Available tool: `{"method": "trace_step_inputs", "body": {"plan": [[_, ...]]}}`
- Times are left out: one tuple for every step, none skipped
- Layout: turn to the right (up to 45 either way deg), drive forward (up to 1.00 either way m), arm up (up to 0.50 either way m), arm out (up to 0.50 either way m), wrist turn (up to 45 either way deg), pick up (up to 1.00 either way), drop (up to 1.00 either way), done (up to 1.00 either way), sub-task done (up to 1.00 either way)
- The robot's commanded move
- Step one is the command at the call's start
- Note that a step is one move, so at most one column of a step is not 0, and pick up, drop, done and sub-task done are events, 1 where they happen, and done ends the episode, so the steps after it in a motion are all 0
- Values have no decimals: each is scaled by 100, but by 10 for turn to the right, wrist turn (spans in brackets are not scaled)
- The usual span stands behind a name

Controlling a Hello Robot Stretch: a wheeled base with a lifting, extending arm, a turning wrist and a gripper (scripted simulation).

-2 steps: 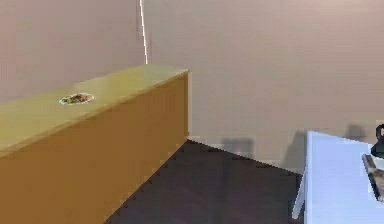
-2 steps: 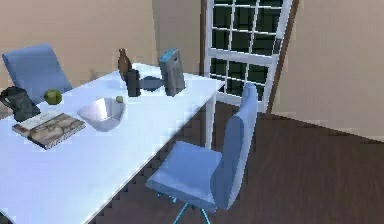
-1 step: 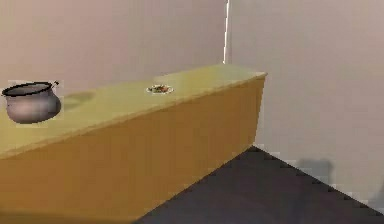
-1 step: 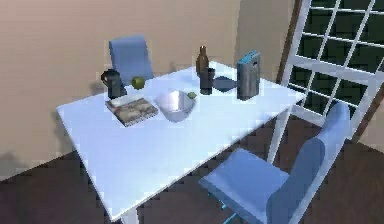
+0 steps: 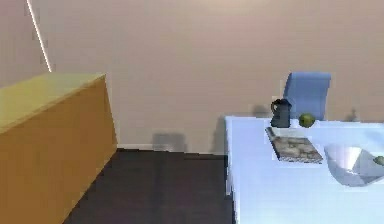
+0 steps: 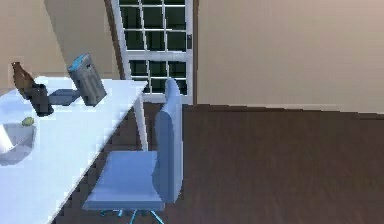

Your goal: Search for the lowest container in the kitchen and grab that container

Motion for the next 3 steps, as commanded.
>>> {"method": "trace_step_inputs", "body": {"plan": [[450,0,0,0,0,0,0,0,0],[450,0,0,0,0,0,0,0,0],[390,0,0,0,0,0,0,0,0]]}}
